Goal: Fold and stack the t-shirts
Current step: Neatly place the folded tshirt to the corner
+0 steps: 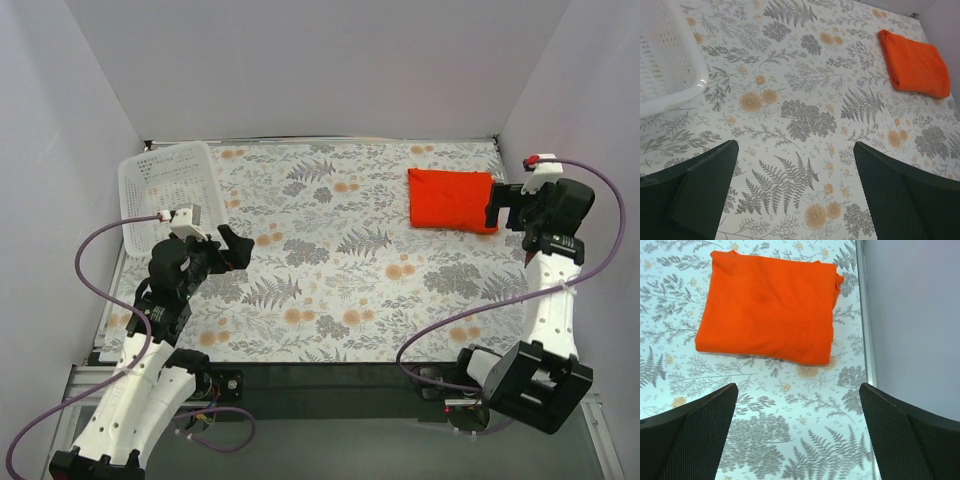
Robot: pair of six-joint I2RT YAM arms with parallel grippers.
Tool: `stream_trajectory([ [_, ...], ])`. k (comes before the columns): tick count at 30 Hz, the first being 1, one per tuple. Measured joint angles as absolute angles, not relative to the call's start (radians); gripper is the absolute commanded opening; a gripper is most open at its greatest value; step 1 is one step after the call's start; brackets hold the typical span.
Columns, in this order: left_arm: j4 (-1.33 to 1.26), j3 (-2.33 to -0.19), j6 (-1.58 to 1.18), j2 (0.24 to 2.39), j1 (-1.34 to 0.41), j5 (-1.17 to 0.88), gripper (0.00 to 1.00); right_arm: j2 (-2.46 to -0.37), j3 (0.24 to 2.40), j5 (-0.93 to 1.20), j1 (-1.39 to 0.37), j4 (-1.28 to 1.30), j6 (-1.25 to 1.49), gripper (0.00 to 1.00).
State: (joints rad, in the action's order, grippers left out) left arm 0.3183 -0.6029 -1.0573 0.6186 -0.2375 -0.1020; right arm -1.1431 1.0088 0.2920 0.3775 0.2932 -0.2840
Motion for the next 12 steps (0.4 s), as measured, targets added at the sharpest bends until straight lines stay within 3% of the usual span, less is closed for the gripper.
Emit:
stream_trajectory([
  [5,0.345,-0.607,-1.040,0.564,-0.237,-0.063,0.93,-0.977,0.892,0.173,0.373,0.289,-0.150,0.98],
  [12,0.355,-0.603,-1.030,0.534,-0.237,-0.059,0.93,-0.772,0.762,0.011,0.373,0.284,-0.189,0.98],
])
